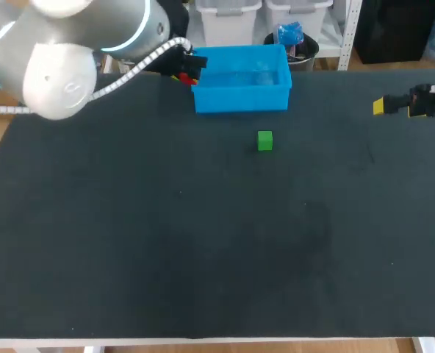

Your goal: Use the left arm to pick the red cube and place it into the blue plastic box first, then use the right arm to grasp the green cube and put it into the same blue plastic box after the first action is fully finished.

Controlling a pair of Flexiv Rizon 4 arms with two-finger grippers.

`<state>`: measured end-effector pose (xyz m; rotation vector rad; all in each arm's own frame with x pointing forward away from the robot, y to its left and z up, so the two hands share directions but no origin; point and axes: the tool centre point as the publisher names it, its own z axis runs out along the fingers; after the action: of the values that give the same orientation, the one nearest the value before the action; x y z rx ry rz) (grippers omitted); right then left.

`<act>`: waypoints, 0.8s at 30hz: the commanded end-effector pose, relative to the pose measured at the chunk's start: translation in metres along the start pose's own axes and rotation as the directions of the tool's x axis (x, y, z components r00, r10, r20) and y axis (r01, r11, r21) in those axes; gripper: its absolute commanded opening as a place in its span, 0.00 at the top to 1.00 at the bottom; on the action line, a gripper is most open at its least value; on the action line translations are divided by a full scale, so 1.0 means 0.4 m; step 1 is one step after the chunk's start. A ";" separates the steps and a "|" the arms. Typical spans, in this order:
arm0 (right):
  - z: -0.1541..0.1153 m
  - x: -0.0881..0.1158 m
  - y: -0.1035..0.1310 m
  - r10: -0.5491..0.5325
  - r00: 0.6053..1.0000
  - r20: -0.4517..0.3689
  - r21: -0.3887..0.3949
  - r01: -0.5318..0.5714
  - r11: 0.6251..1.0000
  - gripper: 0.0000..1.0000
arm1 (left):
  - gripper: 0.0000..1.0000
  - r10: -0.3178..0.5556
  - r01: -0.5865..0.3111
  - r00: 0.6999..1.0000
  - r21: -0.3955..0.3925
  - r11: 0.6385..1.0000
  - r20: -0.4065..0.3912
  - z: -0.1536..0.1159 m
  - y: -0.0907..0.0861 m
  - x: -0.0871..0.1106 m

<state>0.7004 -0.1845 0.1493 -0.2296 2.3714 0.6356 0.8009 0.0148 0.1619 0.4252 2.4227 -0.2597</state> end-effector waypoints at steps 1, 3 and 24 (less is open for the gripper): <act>0.001 0.000 -0.001 -0.001 1.000 -0.001 -0.001 0.001 1.000 0.00 | 1.00 0.017 -0.020 0.999 0.090 0.996 0.030 -0.014 0.014 0.016; 0.001 0.000 -0.001 -0.001 1.000 -0.001 -0.001 0.001 1.000 0.00 | 1.00 0.030 -0.033 0.999 0.103 0.994 0.035 -0.015 0.014 0.017; 0.001 0.000 -0.001 -0.001 1.000 -0.001 -0.001 0.001 1.000 0.00 | 1.00 0.067 -0.077 0.995 0.147 0.986 0.073 0.088 0.006 -0.035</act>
<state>0.7004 -0.1844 0.1493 -0.2296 2.3715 0.6356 0.8145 0.0117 0.1503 0.5497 2.3212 -0.4058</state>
